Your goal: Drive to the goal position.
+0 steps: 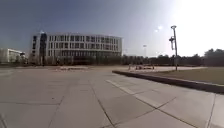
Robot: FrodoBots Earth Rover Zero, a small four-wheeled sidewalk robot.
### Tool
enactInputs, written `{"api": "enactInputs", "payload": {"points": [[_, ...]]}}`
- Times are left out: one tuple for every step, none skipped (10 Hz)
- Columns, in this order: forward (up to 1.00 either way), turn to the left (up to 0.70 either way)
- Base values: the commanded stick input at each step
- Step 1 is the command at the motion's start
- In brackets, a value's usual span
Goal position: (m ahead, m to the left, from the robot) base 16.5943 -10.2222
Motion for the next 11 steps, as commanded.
{"api": "enactInputs", "payload": {"points": [[0.06,0.0],[0.06,0.0],[0.05,0.0],[0.06,0.0],[0.06,0.0],[0.06,0.0],[0.05,0.0],[0.06,0.0],[0.06,0.0],[0.05,0.0],[0.06,0.0]]}}
